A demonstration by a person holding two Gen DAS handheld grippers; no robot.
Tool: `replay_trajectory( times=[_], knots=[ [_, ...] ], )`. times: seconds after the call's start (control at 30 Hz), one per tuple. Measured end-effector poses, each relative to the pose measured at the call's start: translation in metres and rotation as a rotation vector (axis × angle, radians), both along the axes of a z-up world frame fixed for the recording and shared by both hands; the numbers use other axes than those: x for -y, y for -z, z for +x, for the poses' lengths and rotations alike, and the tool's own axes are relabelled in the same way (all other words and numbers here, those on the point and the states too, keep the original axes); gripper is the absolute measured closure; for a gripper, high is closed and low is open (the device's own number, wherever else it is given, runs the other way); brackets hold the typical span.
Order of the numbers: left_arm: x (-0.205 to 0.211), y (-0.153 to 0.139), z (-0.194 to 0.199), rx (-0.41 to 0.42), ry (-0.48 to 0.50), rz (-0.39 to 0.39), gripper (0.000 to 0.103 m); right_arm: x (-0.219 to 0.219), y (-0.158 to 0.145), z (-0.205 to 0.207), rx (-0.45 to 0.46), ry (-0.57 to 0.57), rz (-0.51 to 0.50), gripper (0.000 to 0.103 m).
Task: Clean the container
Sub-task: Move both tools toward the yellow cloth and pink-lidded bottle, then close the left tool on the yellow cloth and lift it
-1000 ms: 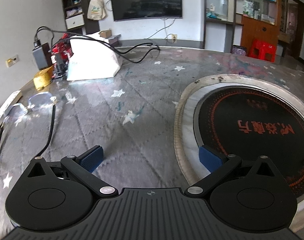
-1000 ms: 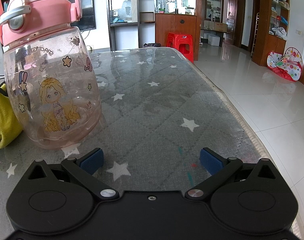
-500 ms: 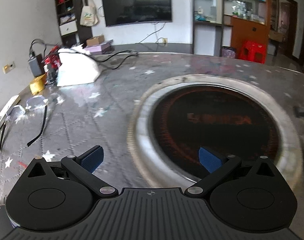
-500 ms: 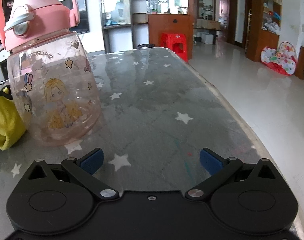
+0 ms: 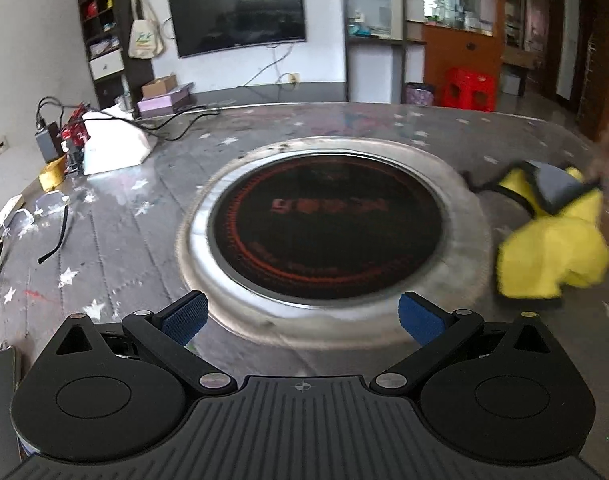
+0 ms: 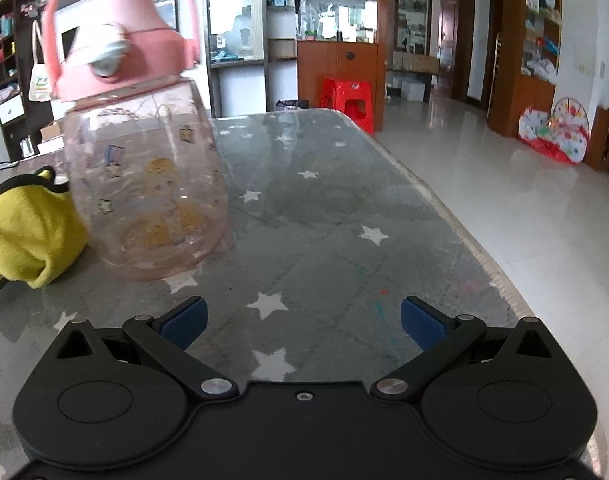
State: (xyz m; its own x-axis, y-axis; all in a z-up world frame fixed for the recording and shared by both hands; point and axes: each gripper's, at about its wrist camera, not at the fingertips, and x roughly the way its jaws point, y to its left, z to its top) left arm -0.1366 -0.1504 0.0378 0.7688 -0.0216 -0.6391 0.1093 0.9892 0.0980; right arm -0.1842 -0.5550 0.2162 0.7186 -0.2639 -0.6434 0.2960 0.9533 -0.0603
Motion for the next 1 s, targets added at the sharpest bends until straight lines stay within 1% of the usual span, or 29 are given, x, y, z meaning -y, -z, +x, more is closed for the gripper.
replay_trajectory(
  times=[0.07, 0.13, 0.27, 0.43, 0.53, 0.63, 0.77, 0.9, 1.0],
  knots=[
    [0.010, -0.002, -0.012, 0.000, 0.026, -0.003, 0.000, -0.005, -0.002, -0.003, 0.006, -0.002, -0.010, 0.000],
    [0.015, -0.004, -0.021, -0.005, 0.042, -0.022, 0.000, -0.010, -0.004, -0.006, 0.010, -0.006, -0.015, 0.000],
    [0.029, -0.005, -0.037, -0.016, 0.084, -0.044, 0.000, -0.016, -0.005, -0.013, 0.024, -0.015, 0.009, 0.000],
    [0.042, -0.003, -0.046, -0.040, 0.121, -0.065, 0.000, -0.026, -0.008, -0.021, 0.026, -0.025, 0.006, 0.000],
    [0.050, -0.004, -0.050, -0.051, 0.123, -0.083, 0.000, -0.034, -0.011, -0.025, 0.030, -0.032, 0.003, 0.000],
    [0.058, -0.002, -0.053, -0.078, 0.146, -0.093, 0.000, -0.039, -0.014, -0.028, 0.036, -0.039, 0.001, 0.000],
    [0.071, -0.004, -0.059, -0.089, 0.165, -0.089, 0.000, -0.048, -0.016, -0.032, 0.036, -0.058, -0.003, 0.000],
    [0.079, -0.003, -0.063, -0.108, 0.160, -0.091, 0.000, -0.055, -0.016, -0.036, 0.039, -0.073, -0.004, 0.000],
    [0.090, -0.003, -0.066, -0.110, 0.176, -0.073, 0.000, -0.058, -0.018, -0.037, 0.041, -0.080, 0.004, 0.000]
  ],
)
